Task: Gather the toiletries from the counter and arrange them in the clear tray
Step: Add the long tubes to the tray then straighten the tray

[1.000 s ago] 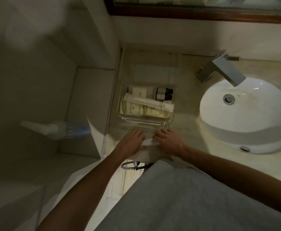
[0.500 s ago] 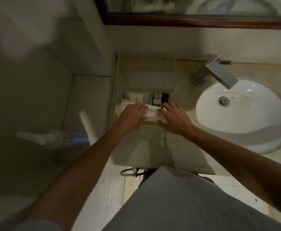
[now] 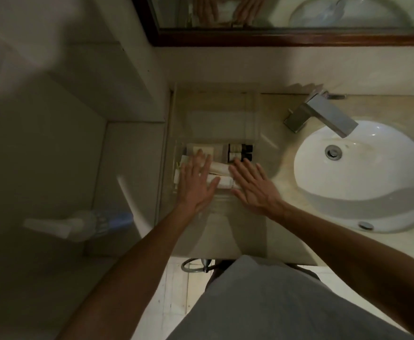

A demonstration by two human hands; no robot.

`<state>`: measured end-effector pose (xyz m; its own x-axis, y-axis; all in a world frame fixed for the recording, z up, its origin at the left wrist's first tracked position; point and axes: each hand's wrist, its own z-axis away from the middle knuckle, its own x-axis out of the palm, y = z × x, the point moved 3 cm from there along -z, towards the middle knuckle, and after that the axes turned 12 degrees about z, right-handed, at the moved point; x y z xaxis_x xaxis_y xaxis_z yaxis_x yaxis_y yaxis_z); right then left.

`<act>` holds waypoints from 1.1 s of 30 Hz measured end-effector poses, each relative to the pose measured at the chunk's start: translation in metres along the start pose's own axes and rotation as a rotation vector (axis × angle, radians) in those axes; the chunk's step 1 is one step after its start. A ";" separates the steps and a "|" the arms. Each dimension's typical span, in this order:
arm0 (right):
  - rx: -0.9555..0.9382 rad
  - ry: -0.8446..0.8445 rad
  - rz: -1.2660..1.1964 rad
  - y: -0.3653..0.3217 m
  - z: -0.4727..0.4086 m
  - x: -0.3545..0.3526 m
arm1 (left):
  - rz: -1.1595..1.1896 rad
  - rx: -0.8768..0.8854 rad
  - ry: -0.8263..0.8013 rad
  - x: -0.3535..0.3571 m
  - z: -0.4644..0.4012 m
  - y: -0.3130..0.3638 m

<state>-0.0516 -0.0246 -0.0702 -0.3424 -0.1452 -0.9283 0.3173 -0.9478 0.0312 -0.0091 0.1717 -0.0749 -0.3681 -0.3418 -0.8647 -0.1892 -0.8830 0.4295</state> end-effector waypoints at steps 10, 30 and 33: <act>-0.071 -0.015 0.045 0.014 -0.017 -0.004 | 0.071 -0.199 0.019 0.007 0.005 -0.016; 0.515 0.143 -0.561 0.022 0.035 -0.010 | 0.585 -0.467 0.405 -0.028 0.033 -0.064; 0.535 0.090 -0.586 0.023 0.020 -0.023 | 0.526 -0.468 0.403 -0.034 0.024 -0.065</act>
<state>-0.0541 -0.0482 -0.0409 -0.2420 0.4211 -0.8741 -0.3674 -0.8736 -0.3191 -0.0062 0.2483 -0.0673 0.0705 -0.7602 -0.6459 0.3503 -0.5873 0.7296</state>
